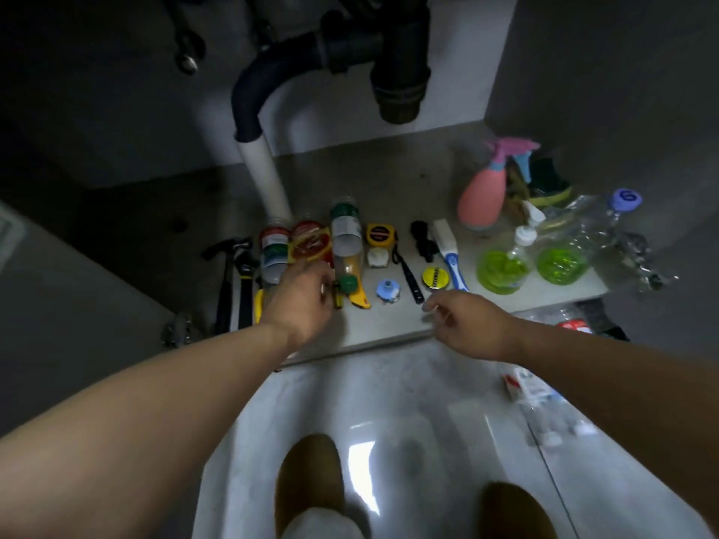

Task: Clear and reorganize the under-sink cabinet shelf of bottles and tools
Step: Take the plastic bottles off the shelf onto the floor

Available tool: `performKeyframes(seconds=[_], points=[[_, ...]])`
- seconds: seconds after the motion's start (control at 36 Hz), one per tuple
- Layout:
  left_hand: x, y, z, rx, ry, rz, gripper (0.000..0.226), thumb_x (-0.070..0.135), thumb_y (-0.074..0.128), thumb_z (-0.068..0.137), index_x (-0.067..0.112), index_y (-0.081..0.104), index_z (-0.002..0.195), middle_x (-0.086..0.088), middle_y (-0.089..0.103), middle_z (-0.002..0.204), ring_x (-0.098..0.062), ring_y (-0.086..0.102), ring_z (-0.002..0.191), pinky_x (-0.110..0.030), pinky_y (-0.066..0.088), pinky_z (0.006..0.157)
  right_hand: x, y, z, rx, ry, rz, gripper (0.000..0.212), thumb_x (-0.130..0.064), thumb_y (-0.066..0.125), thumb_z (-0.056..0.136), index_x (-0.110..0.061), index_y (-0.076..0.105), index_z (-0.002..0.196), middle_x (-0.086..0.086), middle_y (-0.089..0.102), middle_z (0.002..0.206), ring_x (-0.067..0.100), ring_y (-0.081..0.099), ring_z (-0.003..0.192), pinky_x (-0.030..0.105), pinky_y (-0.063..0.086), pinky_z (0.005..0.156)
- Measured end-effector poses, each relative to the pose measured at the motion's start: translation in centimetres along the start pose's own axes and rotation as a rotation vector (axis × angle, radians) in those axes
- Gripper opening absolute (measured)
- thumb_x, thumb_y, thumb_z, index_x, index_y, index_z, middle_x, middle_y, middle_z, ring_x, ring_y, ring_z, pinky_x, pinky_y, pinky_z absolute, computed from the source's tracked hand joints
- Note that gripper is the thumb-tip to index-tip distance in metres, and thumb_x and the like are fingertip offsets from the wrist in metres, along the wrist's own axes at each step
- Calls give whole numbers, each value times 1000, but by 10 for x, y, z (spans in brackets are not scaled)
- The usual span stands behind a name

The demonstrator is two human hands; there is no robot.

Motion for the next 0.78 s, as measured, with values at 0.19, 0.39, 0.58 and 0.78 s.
performKeyframes(seconds=[0.19,0.39,0.58,0.78], points=[[-85,-13,9,233,-425,-198,59,20,62,87,21,43,142,-14,39,145,-37,42,133,-46,41,108,-29,8,68,101,74,180,46,-25,69,87,-15,49,127,6,60,104,21,60,87,30,47,73],[-127,-1,27,194,-590,-589,47,32,55,99,19,48,144,-11,58,139,-33,58,122,-45,49,104,-55,1,129,203,210,329,48,-46,64,88,-10,54,119,11,65,115,29,64,106,43,54,91],[-132,10,40,144,-615,-726,63,38,65,96,13,41,149,-10,59,138,-29,61,114,-33,45,87,-62,9,155,171,401,170,62,-51,60,92,-9,45,135,12,61,113,27,56,87,31,43,61],[-131,8,39,186,-614,-800,68,28,73,91,18,41,150,-8,59,138,-19,56,97,-32,45,81,-66,31,160,183,450,295,63,-41,57,97,-6,36,144,16,55,136,34,57,120,34,41,77]])
Point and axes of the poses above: each hand's wrist, its own z-axis towards the middle knuckle, its own y-axis out of the palm, x = y × z, the point moved 10 cm from there along z, towards the middle knuckle
